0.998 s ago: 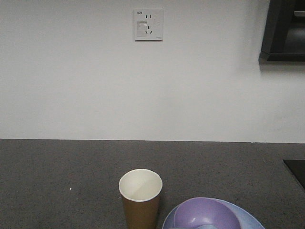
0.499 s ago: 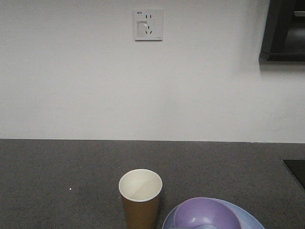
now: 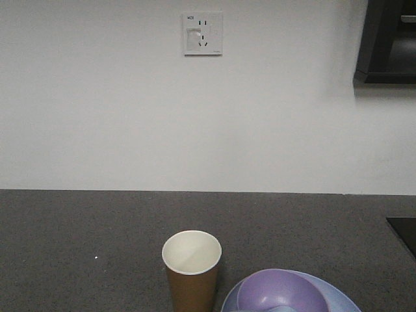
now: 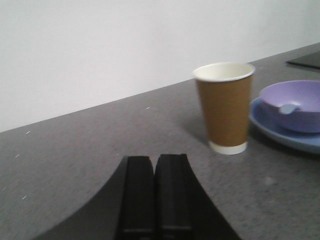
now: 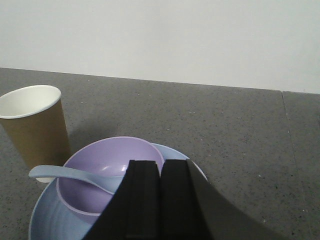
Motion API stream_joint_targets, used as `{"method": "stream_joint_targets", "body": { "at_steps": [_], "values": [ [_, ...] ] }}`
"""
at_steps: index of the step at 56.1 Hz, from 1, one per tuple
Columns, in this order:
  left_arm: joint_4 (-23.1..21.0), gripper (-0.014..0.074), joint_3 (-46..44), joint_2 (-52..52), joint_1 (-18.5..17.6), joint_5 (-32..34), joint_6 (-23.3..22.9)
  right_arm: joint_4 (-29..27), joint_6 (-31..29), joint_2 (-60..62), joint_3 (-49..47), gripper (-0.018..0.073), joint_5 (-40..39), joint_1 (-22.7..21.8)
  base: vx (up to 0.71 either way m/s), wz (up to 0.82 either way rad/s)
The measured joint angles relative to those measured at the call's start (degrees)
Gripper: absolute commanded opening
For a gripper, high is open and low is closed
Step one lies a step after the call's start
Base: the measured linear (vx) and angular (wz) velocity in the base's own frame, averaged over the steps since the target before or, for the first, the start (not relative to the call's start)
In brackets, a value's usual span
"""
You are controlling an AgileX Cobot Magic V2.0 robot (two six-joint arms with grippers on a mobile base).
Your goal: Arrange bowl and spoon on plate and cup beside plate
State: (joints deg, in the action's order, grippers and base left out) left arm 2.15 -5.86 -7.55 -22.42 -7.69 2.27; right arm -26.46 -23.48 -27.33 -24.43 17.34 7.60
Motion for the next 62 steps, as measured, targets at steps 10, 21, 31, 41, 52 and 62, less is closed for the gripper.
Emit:
{"method": "stream_joint_targets", "body": {
  "at_steps": [10, 21, 31, 41, 52, 62],
  "values": [
    [-0.49, 0.0000, 7.19, 7.90, 10.06, -2.15, -0.77, -0.04, 0.00, 0.02, 0.00, -0.0006, -0.07, 0.00, 0.00, 0.00],
    [0.12, 0.0000, 7.40, 8.14, 12.97, -2.21, -0.82, -0.04, 0.00, 0.02, 0.00, -0.0006, -0.01, 0.00, 0.00, 0.00],
    [0.21, 0.0000, 7.40, 8.14, 12.97, -2.17, -0.82, -0.04, 0.00, 0.02, 0.00, -0.0006, -0.01, 0.00, 0.00, 0.00],
    [0.26, 0.0000, 7.40, 8.14, 12.97, -2.17, -0.83, -0.04, 0.00, 0.02, 0.00, -0.0006, -0.01, 0.00, 0.00, 0.00],
    [0.28, 0.0000, 7.40, 8.14, 12.97, -2.17, -0.83, -0.04, 0.00, 0.02, 0.00, -0.0006, 0.05, 0.00, 0.00, 0.00],
    [0.28, 0.0000, 7.40, 8.14, 12.97, -2.17, -0.83, 0.08, 0.00, 0.02, 0.00, -0.0006, 0.11, 0.00, 0.00, 0.00]
  ]
}}
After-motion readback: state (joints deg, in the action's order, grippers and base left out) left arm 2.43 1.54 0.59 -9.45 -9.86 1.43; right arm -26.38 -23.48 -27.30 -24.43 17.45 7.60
